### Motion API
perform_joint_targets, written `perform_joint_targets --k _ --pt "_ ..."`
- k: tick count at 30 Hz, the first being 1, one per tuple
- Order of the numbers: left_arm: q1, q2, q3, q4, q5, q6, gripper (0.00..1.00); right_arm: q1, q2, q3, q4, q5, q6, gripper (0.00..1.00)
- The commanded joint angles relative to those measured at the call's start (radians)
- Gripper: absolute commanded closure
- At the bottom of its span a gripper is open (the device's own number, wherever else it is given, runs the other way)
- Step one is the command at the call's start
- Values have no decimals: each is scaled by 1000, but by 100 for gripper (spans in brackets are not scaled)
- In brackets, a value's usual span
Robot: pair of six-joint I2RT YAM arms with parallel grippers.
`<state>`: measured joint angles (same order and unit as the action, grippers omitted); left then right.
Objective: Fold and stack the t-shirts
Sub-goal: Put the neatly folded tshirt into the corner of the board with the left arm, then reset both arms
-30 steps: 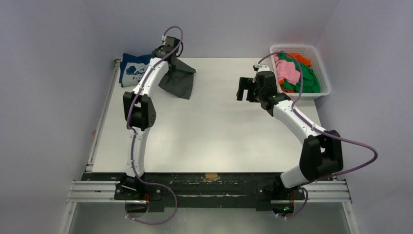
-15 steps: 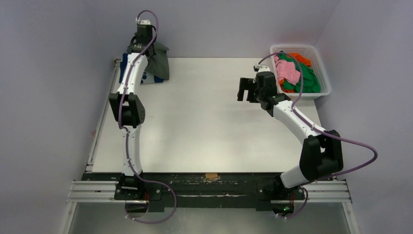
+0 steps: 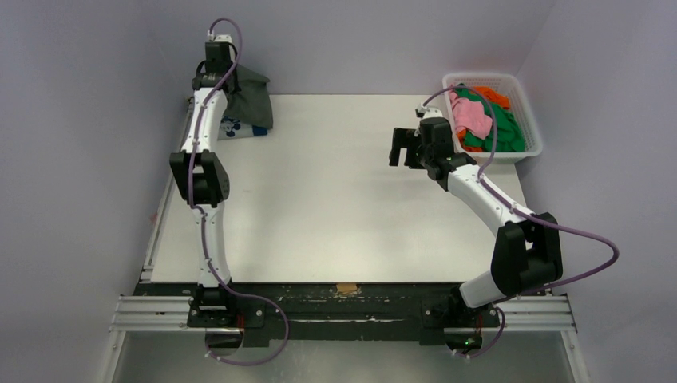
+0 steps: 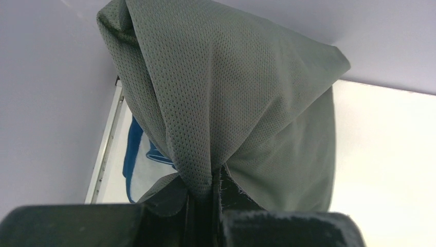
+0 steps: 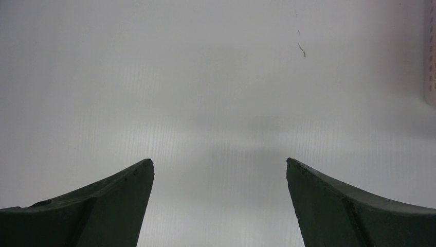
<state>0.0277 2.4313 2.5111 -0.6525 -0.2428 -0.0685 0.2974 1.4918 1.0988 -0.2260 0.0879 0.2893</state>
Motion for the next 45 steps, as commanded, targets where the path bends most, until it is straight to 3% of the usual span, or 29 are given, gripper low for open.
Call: perform_joint_targets --k 1,10,11,12,13,16,18,22,27,31,36,39,42,45 --pt "50 43 57 65 -31 63 100 2 5 32 -15 17 -6 1" --pt "118 53 54 90 19 77 97 2 17 43 -27 -14 2 1" --pt "117 54 54 95 14 77 85 2 18 45 -28 -15 4 1" --pt "117 58 53 102 4 77 64 2 22 49 -32 -16 4 1" --pt "119 59 53 110 -12 78 50 2 25 53 -37 -14 4 1" --pt "127 50 53 117 -64 43 16 2 31 66 -55 -13 6 1" --pt "137 26 50 110 -88 4 1 2 21 66 -57 5 8 1" --pt "143 -82 -29 113 -66 -65 0 2 -9 55 -45 60 13 1" --pt "140 -306 -229 137 179 -196 0 -2 -46 19 -9 124 49 1" --pt "109 -524 -515 276 353 -314 0 -24 -78 -14 6 150 118 1" --pt "-62 -772 -875 389 260 -289 0 -93 -149 -93 31 125 194 1" --pt "-128 -875 -1102 447 307 -337 0 -103 -207 -136 3 159 215 1" --pt "-175 -958 -1254 453 340 -405 0 -102 -285 -201 13 163 194 1" --pt "-251 -1035 -1390 450 285 -428 0 -104 -330 -239 -17 177 189 1"
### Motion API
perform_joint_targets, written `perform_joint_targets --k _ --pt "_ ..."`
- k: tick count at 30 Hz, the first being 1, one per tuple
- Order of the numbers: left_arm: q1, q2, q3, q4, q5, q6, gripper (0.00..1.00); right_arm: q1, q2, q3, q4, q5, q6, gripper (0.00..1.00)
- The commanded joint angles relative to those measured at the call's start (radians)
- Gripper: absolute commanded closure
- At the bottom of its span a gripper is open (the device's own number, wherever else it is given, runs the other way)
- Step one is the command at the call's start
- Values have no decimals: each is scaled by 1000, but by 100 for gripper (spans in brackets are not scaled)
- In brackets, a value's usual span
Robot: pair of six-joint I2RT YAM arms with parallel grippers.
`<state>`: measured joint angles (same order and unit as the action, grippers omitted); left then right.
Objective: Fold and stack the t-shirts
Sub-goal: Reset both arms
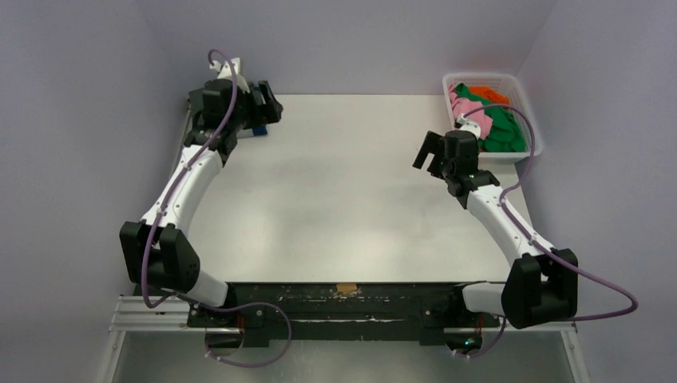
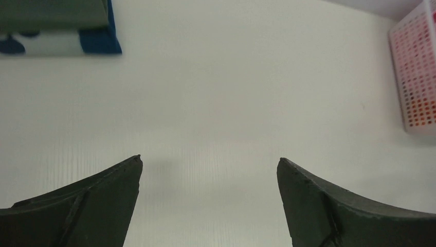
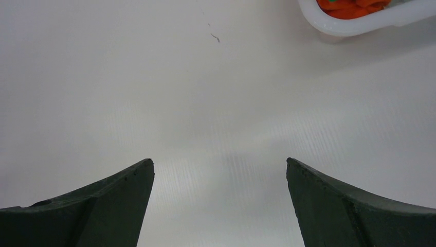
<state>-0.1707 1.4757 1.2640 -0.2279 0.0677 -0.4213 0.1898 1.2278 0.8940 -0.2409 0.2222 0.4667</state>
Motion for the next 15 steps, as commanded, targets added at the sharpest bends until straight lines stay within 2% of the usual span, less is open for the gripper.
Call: perform_joint_targets --k 1,4,9,15 --pt "-75 -100 -180 1 -56 -82 0 5 -74 -35 -38 44 15 1" --pt "-130 -170 -295 -61 -133 -116 0 6 -105 -67 -88 66 6 1" --pt "-176 -301 -491 -71 -168 -170 0 5 -165 -178 -22 -29 2 1" --pt "-187 -417 -560 -161 -236 -188 0 5 -203 -236 9 -26 -41 1"
